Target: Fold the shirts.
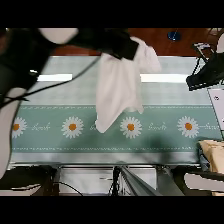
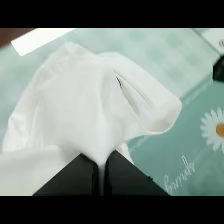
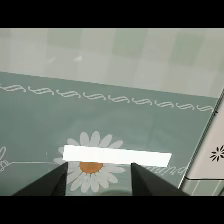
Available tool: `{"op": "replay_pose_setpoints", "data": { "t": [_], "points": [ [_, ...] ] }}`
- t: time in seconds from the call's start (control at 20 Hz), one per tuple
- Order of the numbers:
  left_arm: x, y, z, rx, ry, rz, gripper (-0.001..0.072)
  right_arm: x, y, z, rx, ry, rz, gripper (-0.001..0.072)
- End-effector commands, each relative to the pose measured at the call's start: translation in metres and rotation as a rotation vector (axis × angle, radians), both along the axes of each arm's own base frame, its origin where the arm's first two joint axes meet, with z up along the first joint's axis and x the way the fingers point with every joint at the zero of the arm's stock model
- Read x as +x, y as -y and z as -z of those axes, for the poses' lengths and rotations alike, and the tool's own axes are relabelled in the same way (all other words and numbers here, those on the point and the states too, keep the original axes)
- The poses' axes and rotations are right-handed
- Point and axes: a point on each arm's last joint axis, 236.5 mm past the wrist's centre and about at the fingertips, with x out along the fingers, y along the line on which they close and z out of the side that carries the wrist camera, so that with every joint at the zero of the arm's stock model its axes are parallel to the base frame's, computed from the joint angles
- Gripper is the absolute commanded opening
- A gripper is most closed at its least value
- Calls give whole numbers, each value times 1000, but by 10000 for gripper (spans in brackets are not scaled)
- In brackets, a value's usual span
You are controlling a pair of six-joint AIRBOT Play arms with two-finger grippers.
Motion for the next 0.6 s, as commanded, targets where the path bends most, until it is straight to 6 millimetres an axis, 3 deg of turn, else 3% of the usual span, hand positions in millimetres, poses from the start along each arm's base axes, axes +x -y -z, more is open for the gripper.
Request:
{"op": "replay_pose_setpoints", "data": {
  "t": [0.0,0.1,0.15,0.3,0.55],
  "points": [
    [-8,39,34,18,-30,57,27,9,0,-2,3,44,-5,449],
    [-2,28,30,41,1,66,26,15,-1,-3,5,68,-2,449],
    [4,12,36,92,-2,49,27,17,-2,-3,10,79,0,449],
    [28,-66,73,313,-96,-68,27,23,-10,-1,45,97,-5,449],
    [55,-185,121,438,-308,-273,27,26,-18,0,76,108,-9,449]
  ]
}}
